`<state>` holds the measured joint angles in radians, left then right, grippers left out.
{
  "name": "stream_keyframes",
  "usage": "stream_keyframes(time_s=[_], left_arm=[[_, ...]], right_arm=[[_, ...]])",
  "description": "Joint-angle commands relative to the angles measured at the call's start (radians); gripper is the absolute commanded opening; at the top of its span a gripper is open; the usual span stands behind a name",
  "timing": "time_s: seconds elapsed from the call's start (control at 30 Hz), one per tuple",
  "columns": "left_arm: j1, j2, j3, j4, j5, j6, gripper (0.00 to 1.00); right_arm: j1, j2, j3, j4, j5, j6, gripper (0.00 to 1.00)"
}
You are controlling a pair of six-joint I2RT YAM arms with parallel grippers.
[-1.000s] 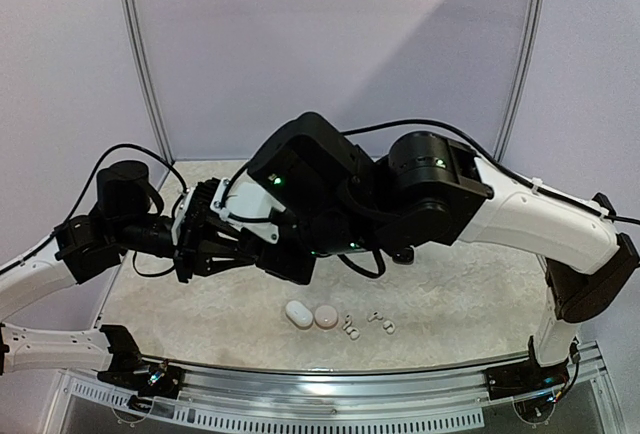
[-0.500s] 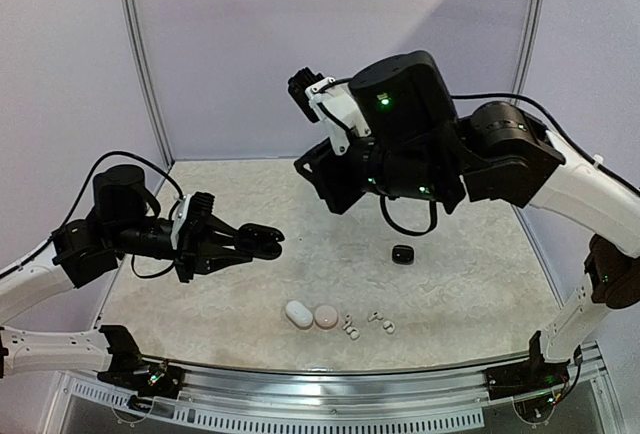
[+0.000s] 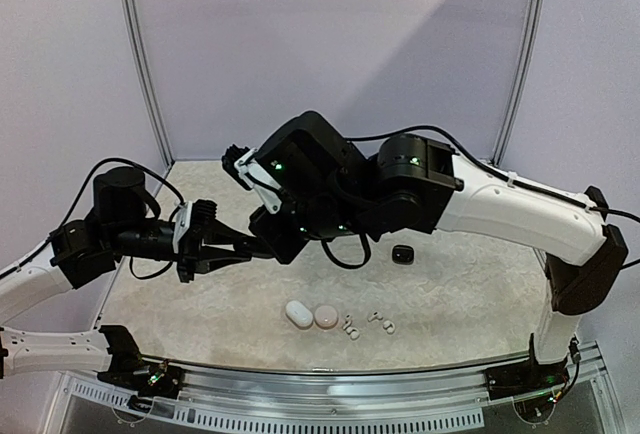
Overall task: Insert the wireless bluetooth earbuds into the charging case
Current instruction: Close the charging case, then pass from the left arm to the right
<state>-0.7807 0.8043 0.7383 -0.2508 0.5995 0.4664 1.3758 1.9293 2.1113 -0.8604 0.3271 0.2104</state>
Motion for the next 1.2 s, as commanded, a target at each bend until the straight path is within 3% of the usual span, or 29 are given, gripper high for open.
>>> stream_keyframes(time_s=[0.0, 0.1, 0.17, 0.2, 0.27, 0.33, 0.4, 0.5, 0.6, 0.87, 1.03, 1.17], left_arm=[[-0.012, -0.005, 0.024, 0.016, -0.017, -0.058, 0.00], [-0.011, 0.001, 0.026, 0.017, 0.016, -0.134, 0.00], [-0.007, 0.007, 0.024, 0.040, 0.052, -0.238, 0.00], [-0.004, 0.009, 0.017, 0.068, 0.073, -0.310, 0.00], [0.005, 0.014, -0.005, 0.169, 0.123, -0.487, 0.00], [0.014, 0.025, -0.040, 0.368, 0.167, -0.683, 0.00], [0.023, 0.041, -0.081, 0.542, 0.190, -0.868, 0.00], [0.032, 0.059, -0.128, 0.713, 0.176, -1.043, 0.00], [0.036, 0.052, -0.123, 0.706, 0.183, -1.030, 0.00], [0.036, 0.052, -0.122, 0.725, 0.207, -1.039, 0.00], [0.037, 0.048, -0.123, 0.716, 0.204, -1.034, 0.00], [0.037, 0.044, -0.124, 0.712, 0.210, -1.022, 0.00]], right_arm=[[0.014, -0.096, -0.054, -0.004, 0.048, 0.016, 0.28], [0.002, -0.162, -0.099, -0.034, 0.123, 0.052, 0.37], [-0.010, -0.231, -0.194, 0.026, 0.095, 0.068, 0.53], [-0.011, -0.268, -0.267, 0.098, 0.054, 0.065, 0.61], [-0.011, -0.375, -0.428, 0.295, -0.044, 0.030, 0.94], [-0.011, -0.474, -0.588, 0.510, -0.134, 0.014, 0.99], [-0.011, -0.508, -0.661, 0.634, -0.192, 0.004, 0.97], [-0.012, -0.470, -0.622, 0.614, -0.243, -0.002, 0.90], [-0.013, -0.400, -0.555, 0.576, -0.254, -0.005, 0.87], [-0.042, -0.372, -0.571, 0.613, -0.291, 0.040, 0.71], [-0.071, -0.366, -0.576, 0.672, -0.373, 0.068, 0.45], [-0.082, -0.345, -0.561, 0.678, -0.433, 0.076, 0.41]])
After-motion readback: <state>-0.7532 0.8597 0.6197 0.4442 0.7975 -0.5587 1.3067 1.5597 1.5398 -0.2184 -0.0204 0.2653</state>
